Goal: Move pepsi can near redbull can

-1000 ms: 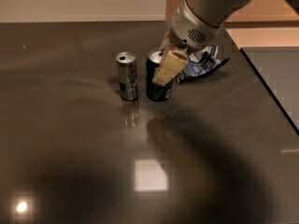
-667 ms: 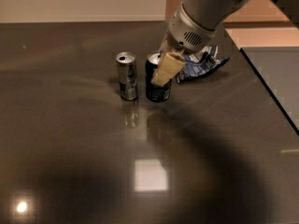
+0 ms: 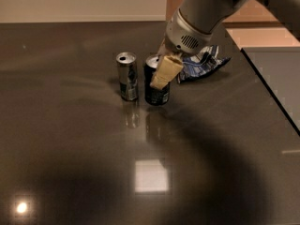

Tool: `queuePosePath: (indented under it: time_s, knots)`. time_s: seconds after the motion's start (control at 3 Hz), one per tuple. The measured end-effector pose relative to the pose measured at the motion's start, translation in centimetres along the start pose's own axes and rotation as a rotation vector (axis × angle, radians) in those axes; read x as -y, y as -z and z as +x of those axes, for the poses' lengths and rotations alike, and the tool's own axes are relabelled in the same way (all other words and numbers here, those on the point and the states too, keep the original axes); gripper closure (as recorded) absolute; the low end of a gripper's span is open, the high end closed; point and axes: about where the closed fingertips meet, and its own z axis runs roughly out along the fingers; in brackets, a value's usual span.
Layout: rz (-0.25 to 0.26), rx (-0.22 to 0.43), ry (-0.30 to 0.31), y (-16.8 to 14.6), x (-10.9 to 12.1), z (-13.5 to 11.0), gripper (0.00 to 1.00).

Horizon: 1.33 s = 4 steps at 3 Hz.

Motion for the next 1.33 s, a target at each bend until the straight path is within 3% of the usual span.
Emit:
queuePosePath:
  time_s: [1.0, 1.33]
  knots:
    - [-0.029, 0.017, 0.016, -1.8, 0.4, 0.2, 1.0]
    - [-0.034, 0.009, 0.027, -2.5, 0.7, 0.3, 0.95]
